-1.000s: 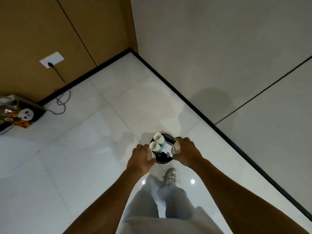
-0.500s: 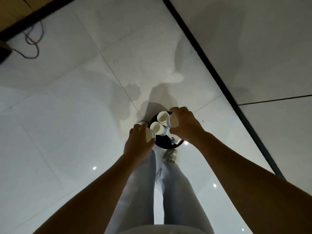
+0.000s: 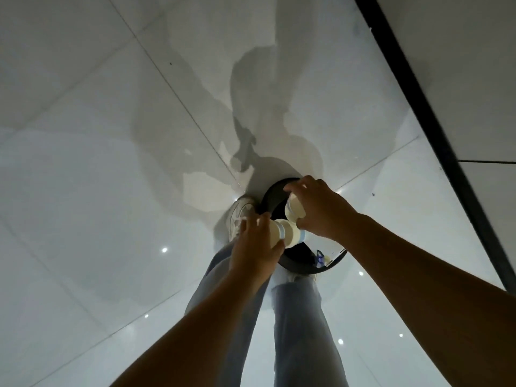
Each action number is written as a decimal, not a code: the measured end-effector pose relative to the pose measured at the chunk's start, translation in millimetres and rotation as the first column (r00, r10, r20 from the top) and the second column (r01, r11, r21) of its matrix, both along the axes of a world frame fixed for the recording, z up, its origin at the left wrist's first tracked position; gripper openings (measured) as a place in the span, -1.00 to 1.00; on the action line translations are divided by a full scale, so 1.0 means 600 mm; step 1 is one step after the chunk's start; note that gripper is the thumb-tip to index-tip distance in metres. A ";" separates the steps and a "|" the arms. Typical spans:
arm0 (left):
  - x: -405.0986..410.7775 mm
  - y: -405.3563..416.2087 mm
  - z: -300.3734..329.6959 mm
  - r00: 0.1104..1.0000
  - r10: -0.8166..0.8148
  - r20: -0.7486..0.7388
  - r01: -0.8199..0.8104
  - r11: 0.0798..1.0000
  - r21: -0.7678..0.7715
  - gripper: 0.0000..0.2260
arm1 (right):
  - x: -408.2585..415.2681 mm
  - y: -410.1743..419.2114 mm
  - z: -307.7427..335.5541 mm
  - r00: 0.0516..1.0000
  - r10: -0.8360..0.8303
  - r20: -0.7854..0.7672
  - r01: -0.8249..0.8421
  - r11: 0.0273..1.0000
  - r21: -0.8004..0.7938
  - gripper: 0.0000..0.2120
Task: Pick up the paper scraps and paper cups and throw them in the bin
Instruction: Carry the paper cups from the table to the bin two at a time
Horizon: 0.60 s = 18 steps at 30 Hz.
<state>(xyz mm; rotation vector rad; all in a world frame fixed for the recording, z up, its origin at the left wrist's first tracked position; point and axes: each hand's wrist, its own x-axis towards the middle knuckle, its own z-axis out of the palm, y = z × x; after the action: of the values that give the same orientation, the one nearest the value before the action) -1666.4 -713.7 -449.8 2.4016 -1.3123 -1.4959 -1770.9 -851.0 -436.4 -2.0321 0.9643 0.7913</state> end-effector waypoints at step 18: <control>-0.062 0.026 -0.100 0.993 -0.093 -0.068 0.097 0.994 0.058 -0.28 | -0.031 0.037 -0.086 0.977 0.183 -0.108 -0.186 0.982 -0.020 -0.15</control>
<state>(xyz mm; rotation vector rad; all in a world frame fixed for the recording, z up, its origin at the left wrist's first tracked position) -1703.4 -698.0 -510.0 2.3351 -1.4057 -1.6468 -1789.3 -829.0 -487.7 -2.1468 0.8575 0.9970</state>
